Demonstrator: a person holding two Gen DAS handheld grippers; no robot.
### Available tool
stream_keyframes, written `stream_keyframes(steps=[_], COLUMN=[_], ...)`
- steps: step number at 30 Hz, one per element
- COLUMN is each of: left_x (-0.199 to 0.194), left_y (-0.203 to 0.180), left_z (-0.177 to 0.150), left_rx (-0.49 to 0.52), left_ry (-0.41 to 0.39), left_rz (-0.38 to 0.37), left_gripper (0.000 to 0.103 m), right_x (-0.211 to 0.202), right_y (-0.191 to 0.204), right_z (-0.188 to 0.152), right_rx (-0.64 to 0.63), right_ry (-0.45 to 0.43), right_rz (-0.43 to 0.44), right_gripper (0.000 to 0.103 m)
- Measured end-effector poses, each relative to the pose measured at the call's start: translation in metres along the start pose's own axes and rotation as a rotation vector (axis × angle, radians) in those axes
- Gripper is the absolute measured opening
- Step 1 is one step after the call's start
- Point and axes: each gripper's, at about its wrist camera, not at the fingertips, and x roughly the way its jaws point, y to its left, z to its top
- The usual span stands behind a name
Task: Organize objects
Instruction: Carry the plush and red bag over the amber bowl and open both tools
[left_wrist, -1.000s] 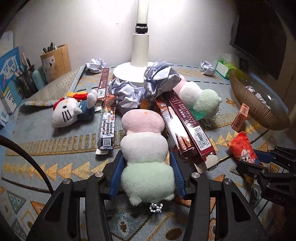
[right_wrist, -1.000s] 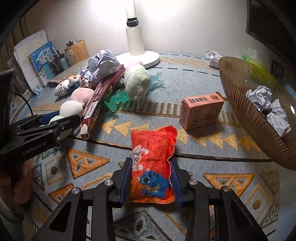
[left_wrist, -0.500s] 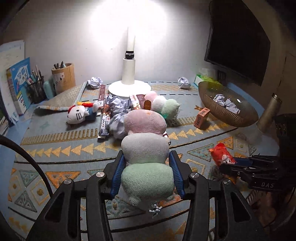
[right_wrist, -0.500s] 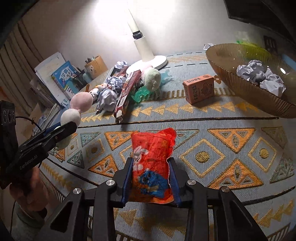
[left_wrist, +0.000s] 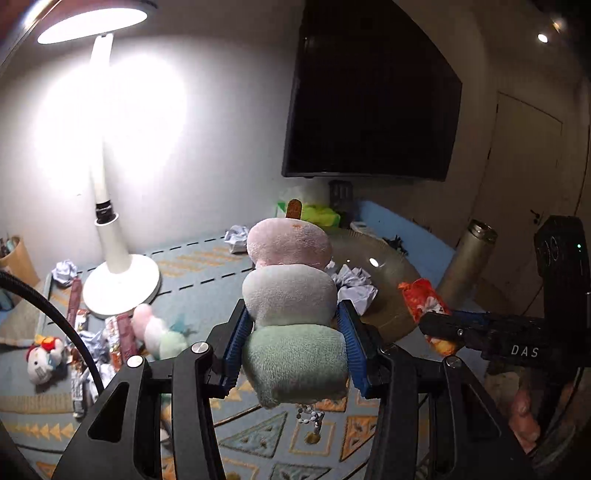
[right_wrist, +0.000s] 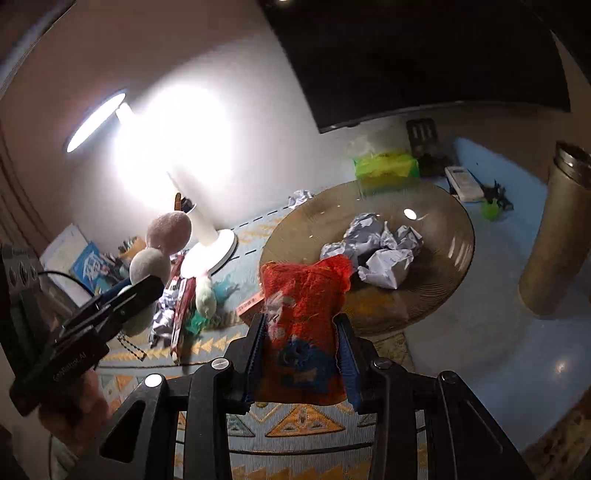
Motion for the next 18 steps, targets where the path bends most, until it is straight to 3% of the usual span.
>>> stream_keyframes(steps=[4, 9, 12, 14, 18], left_x=[0.045, 0.084, 0.104, 0.111, 0.100], left_y=[-0.013, -0.031, -0.024, -0.013, 0.000], left_z=[0.015, 0.021, 0.019, 0.017, 0.008], left_rx=[0.006, 0.055, -0.020, -0.088, -0.129], left_ry=[0.020, 0.037, 0.101, 0.116, 0.126], left_rz=[-0.028, -0.037, -0.104, -0.123, -0.140], left_gripper=[0.044, 0.047, 0.063, 0.064, 0.064], right_x=[0.008, 0.030, 0.043, 0.045, 0.033], right_y=[-0.028, -0.051, -0.055, -0.054, -0.049], right_z=[0.029, 0.049, 0.050, 0.047, 0.040], right_rx=[0.050, 0.110, 0.124, 0.120, 0.086], right_ry=[-0.051, -0.040, 0.004, 0.019, -0.011], right_rz=[-0.090, -0.089, -0.088, -0.095, -0.115], right_gripper=[0.036, 0.037, 0.049, 0.060, 0.064])
